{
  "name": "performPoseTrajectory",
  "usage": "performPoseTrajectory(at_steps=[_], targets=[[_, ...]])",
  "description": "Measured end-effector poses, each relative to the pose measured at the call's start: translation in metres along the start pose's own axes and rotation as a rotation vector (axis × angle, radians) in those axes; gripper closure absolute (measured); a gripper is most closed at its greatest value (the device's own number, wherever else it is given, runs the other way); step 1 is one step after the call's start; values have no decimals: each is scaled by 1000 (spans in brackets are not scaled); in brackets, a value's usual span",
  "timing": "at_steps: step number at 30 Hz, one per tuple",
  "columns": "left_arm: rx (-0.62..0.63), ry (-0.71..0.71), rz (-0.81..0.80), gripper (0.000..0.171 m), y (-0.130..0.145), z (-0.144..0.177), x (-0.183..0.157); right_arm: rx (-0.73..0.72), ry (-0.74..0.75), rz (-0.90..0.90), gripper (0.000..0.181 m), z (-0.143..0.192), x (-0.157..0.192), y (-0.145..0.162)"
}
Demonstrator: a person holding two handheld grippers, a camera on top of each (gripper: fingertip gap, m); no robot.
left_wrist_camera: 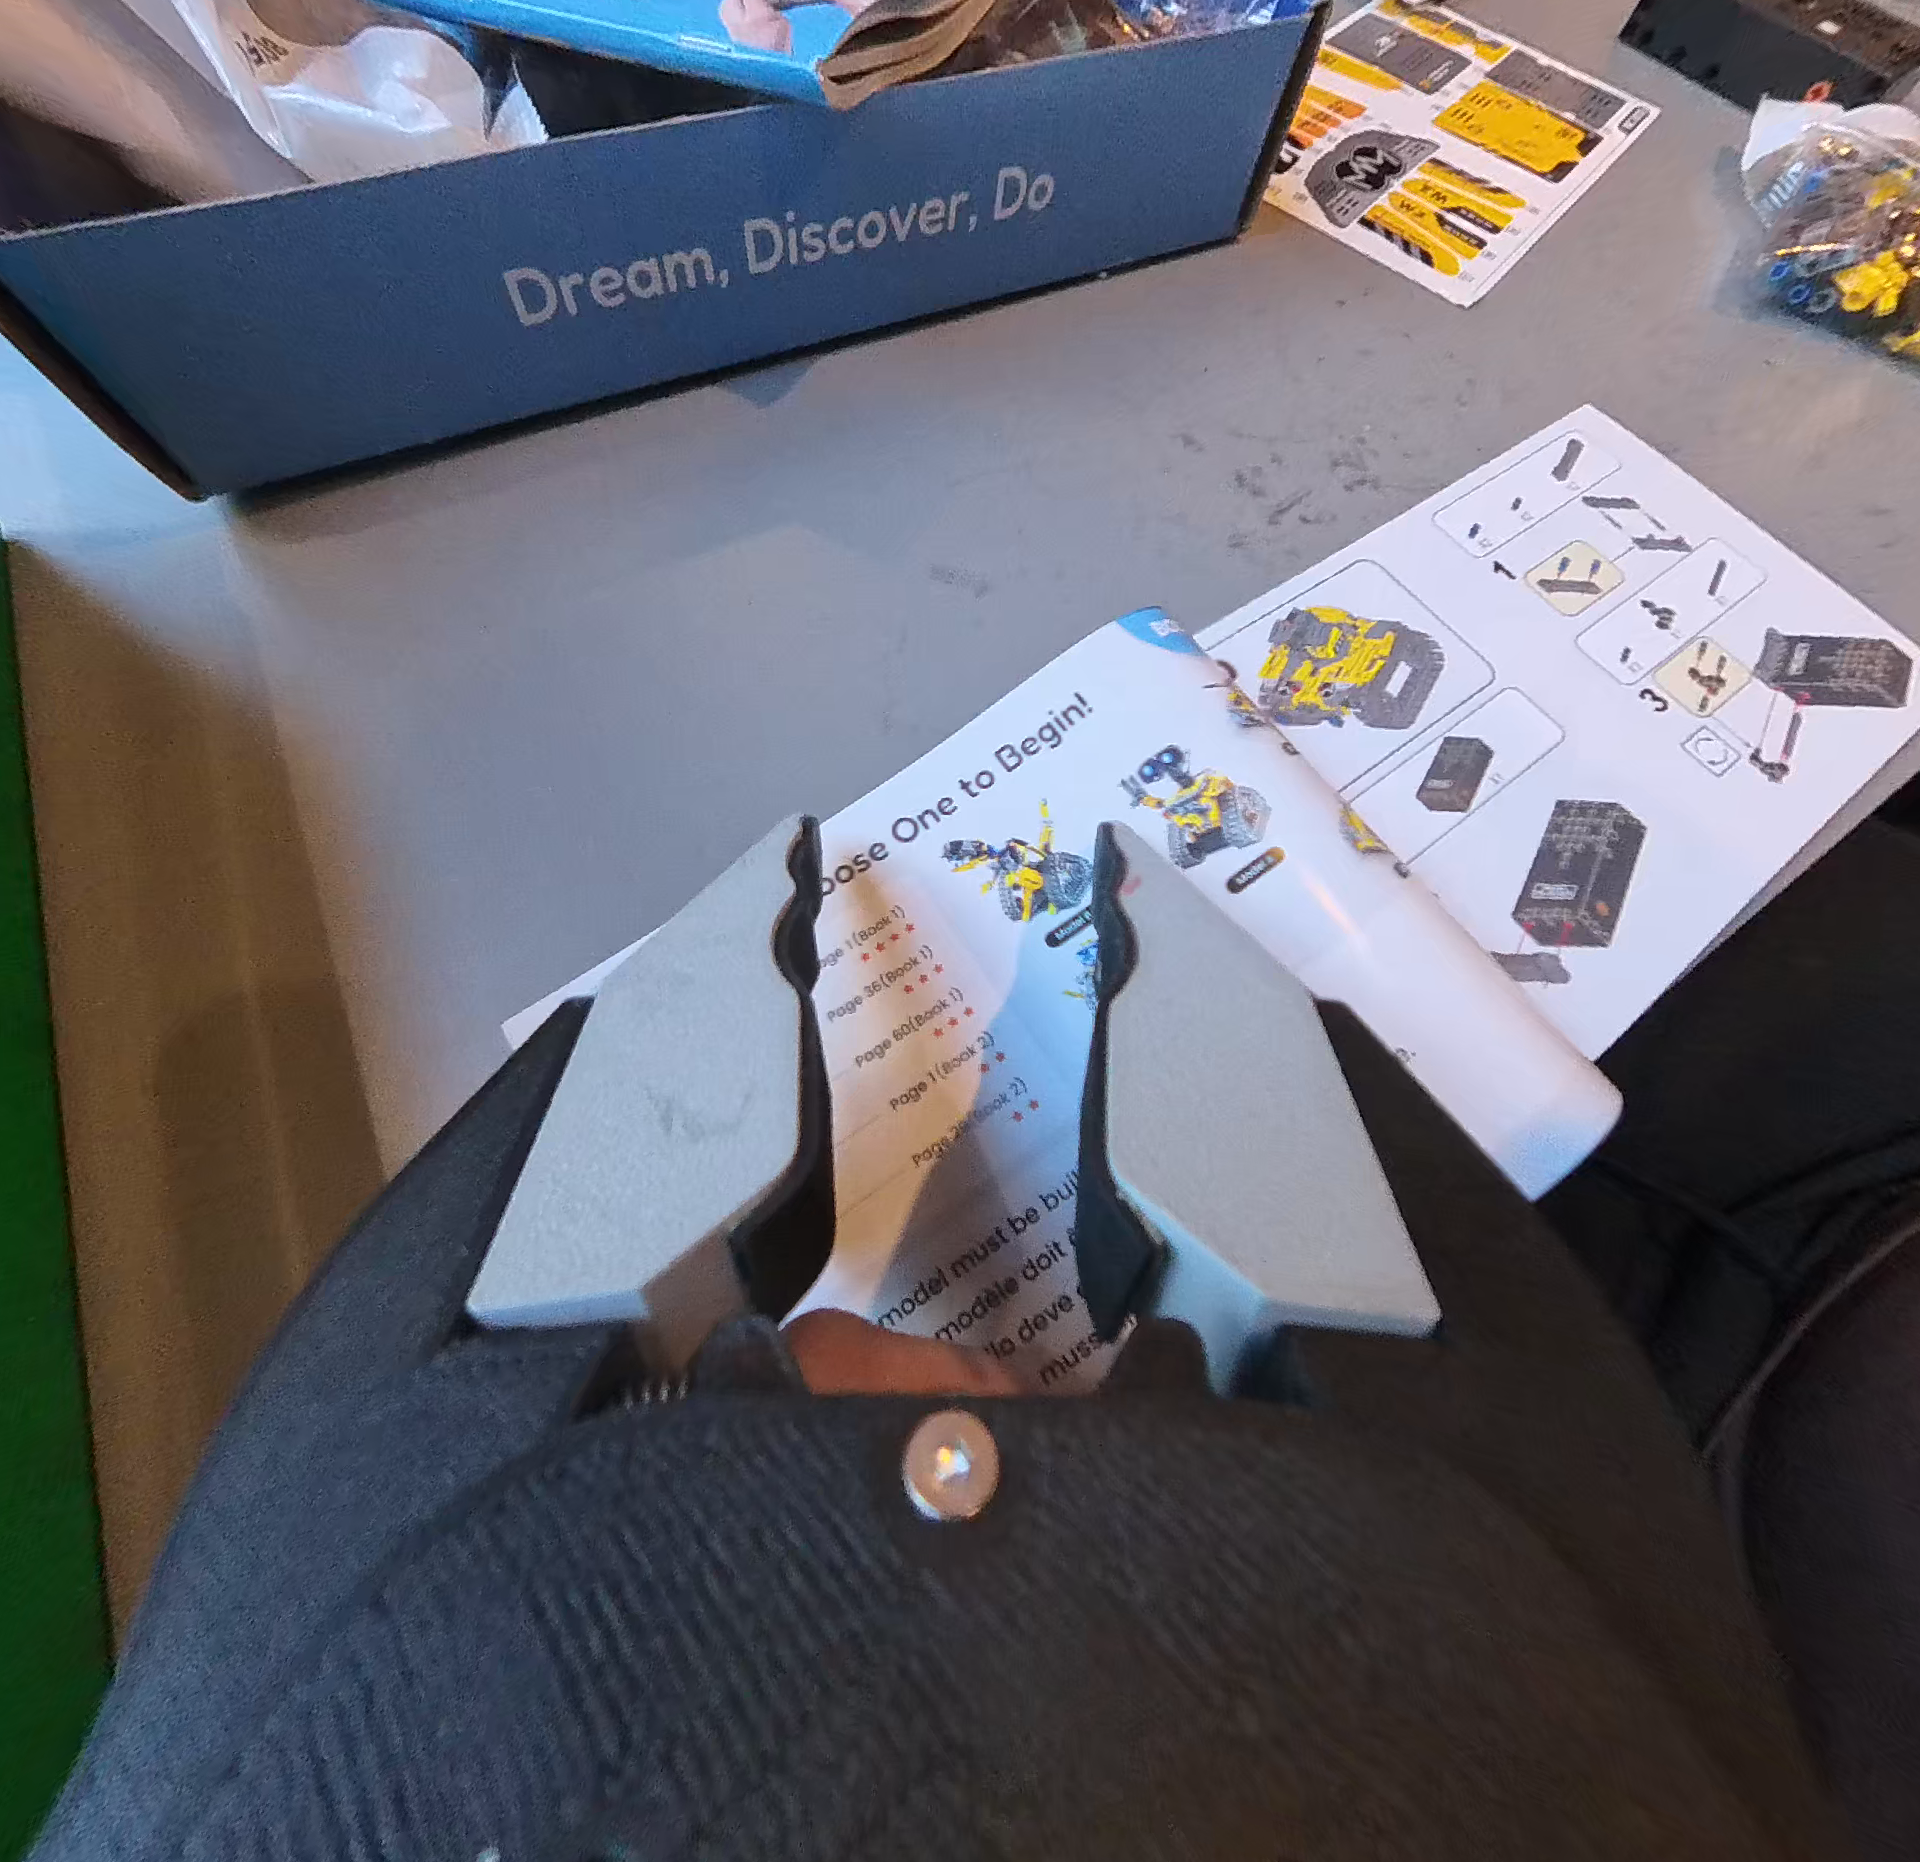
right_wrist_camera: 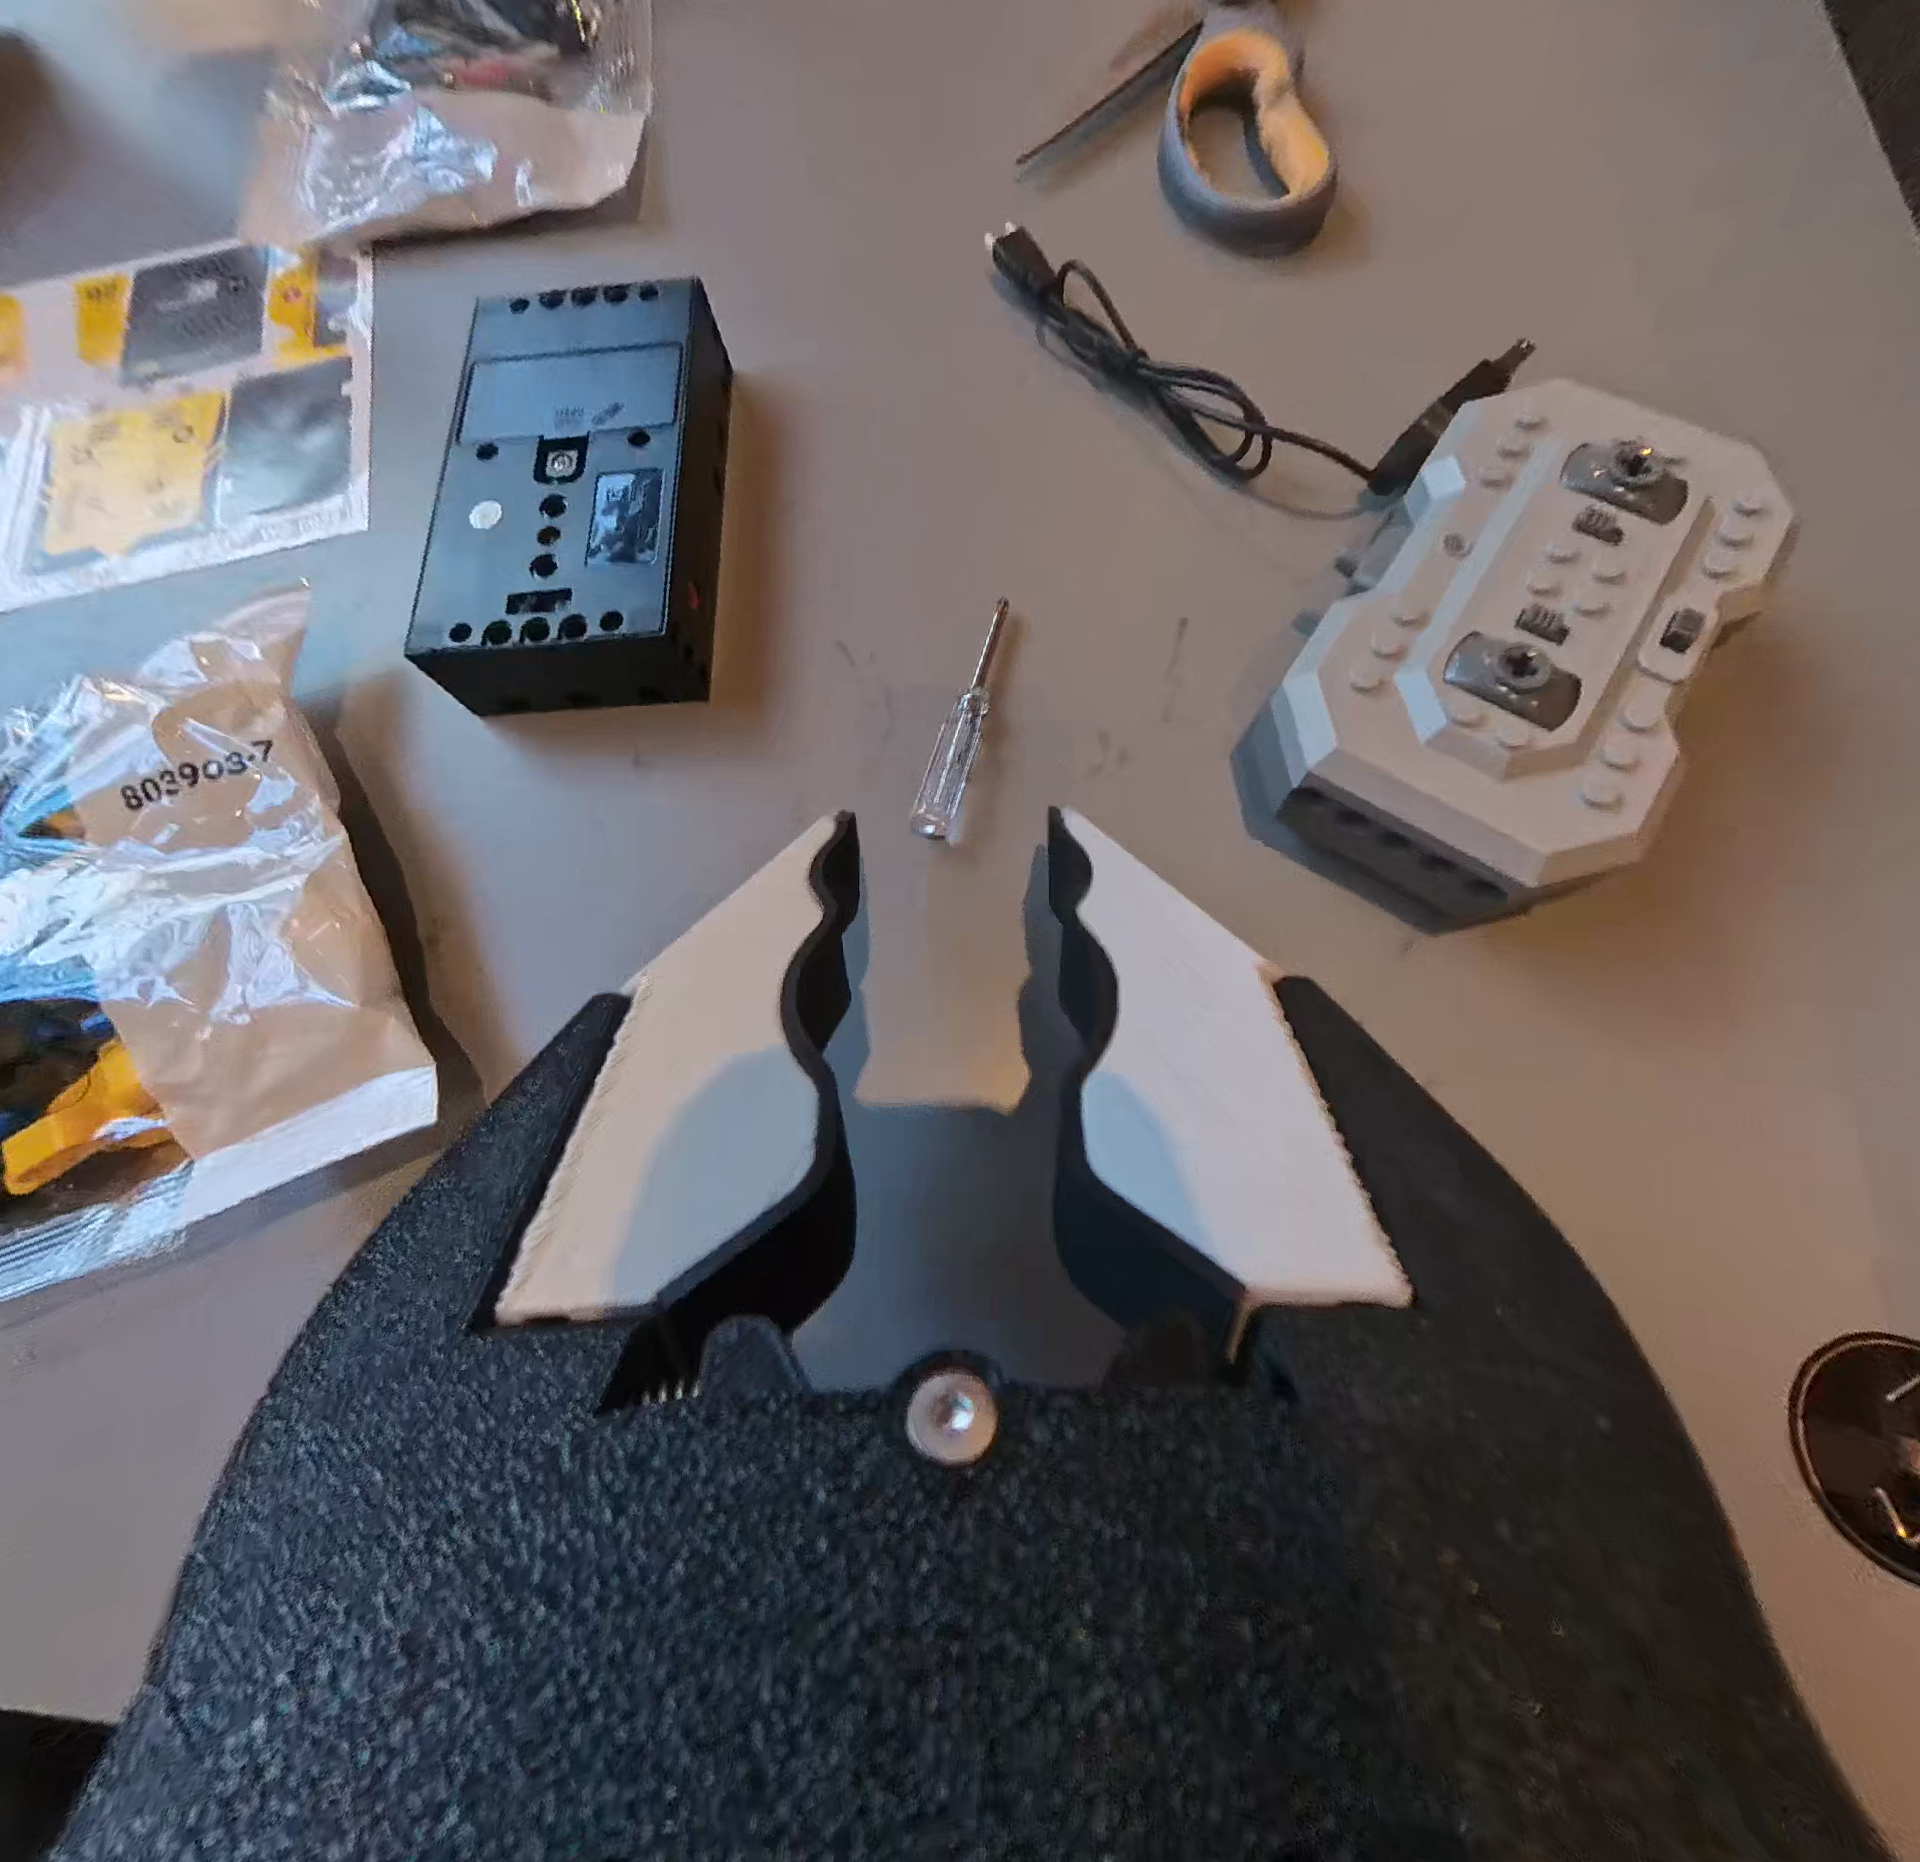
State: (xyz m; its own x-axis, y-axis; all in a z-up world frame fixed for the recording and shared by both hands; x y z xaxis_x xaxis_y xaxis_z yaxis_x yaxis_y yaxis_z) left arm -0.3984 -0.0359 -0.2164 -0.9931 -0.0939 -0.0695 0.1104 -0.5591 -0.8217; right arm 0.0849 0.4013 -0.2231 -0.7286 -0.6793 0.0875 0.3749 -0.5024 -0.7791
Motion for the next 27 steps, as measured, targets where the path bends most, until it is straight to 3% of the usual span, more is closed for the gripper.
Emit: performPoseTrajectory(at_steps=[5,10,15,21,24,27], targets=[[15,4,-2,121,1,-3,0,41,5,29,146,-8,3,-2],[12,3,5,121,1,-3,0,117,25,92,174,-26,3,-8],[15,2,9,121,1,-4,0,140,106,142,174,-42,-2,-22],[12,5,12,121,2,-4,0,207,348,284,174,-63,-16,-42],[10,12,15,122,2,-4,0,193,347,279,173,-66,-14,-46],[13,15,16,122,3,-5,0,138,314,245,158,-58,-8,-46]])
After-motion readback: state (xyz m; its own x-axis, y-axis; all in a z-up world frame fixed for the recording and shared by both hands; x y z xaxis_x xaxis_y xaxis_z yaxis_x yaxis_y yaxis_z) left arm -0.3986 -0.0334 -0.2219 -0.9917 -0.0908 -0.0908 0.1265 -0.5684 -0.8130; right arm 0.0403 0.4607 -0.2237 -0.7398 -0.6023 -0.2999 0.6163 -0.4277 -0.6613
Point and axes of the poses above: each gripper's, where its closed fingertips meet, z back along the fingers, y out of its underside, x = y × z across the jaws, the point moved 8 cm from there along z, back along the fingers, and after that the axes turned 1 degree about -y, right-handed, at the moved point
